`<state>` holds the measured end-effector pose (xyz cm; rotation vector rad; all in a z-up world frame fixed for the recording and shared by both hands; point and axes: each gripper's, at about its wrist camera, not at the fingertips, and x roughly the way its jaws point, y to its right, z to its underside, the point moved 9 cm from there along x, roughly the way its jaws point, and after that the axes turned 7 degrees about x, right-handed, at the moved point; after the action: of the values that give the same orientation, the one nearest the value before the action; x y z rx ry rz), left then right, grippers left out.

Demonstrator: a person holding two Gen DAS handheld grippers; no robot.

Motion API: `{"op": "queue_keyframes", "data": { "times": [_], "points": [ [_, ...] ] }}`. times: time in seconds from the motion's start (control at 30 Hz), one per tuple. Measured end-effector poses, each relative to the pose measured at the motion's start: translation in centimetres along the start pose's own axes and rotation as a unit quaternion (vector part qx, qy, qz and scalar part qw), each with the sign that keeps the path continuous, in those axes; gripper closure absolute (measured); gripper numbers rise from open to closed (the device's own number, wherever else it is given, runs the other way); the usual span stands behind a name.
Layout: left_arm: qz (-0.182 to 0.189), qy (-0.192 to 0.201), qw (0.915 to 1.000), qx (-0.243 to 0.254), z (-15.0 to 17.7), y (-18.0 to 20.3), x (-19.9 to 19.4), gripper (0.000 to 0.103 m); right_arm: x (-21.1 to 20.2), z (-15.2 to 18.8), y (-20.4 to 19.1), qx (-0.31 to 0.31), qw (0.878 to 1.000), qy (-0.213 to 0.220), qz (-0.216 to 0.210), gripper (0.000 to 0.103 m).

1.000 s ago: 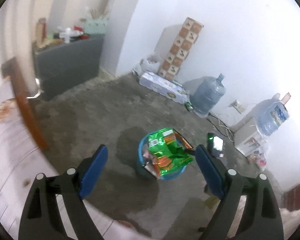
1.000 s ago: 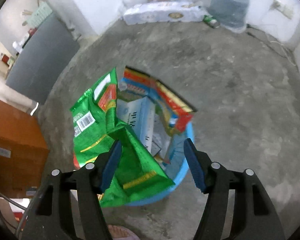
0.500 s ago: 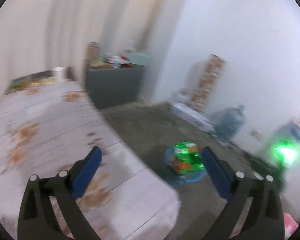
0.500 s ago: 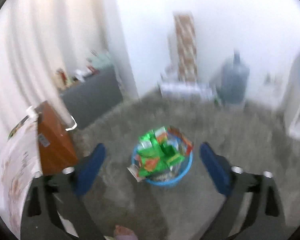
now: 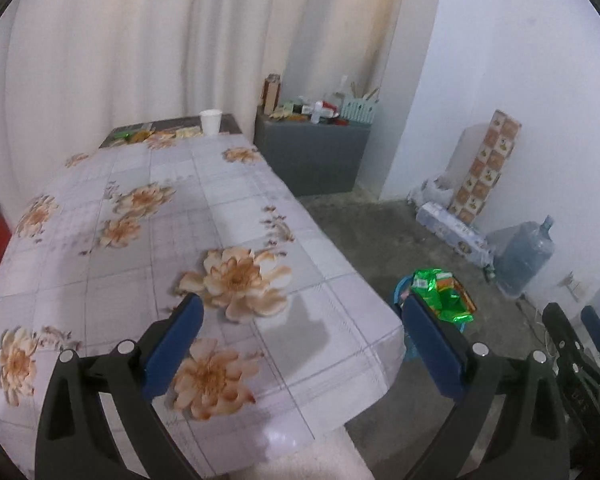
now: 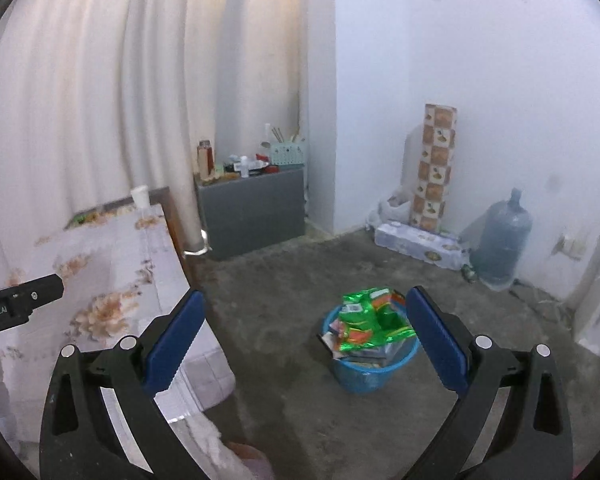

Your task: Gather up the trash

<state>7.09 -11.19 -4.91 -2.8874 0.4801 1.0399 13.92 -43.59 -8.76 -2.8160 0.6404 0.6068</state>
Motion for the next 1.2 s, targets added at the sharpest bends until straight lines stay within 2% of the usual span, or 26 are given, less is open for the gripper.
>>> {"op": "queue_keyframes", "data": {
  "times": [0.13, 0.43, 0.63, 0.93, 1.2],
  "points": [
    [-0.025, 0.021, 0.9994, -0.013, -0.8, 0.4, -0.3, 0.005, 0.6, -0.2, 0.6, -0.009, 1.0, -0.004, 0.014, 0.007],
    [-0.055, 0.01, 0.998, -0.031, -0.5, 2.0, 1.1, 0.005, 1.0, 0.8, 1.8, -0.028, 0.998, -0.025, 0.053, 0.007],
    [-0.042, -0.005, 0.9987, -0.029, 0.2, 3.8, 1.5, 0.005, 1.2, 0.9, 2.9, -0.024, 0.997, -0.035, 0.066, 0.007],
    [-0.022, -0.064, 0.9973, -0.029, 2.4, 4.9, 3.0, 0.005, 1.3, 1.5, 3.1, -0.037, 0.995, -0.054, 0.073, 0.007],
    [-0.038, -0.066, 0.9967, -0.027, 3.5, 3.7, 2.1, 0.005, 0.8, 1.6, 2.4, -0.045, 0.995, -0.06, 0.06, 0.007]
  ]
}}
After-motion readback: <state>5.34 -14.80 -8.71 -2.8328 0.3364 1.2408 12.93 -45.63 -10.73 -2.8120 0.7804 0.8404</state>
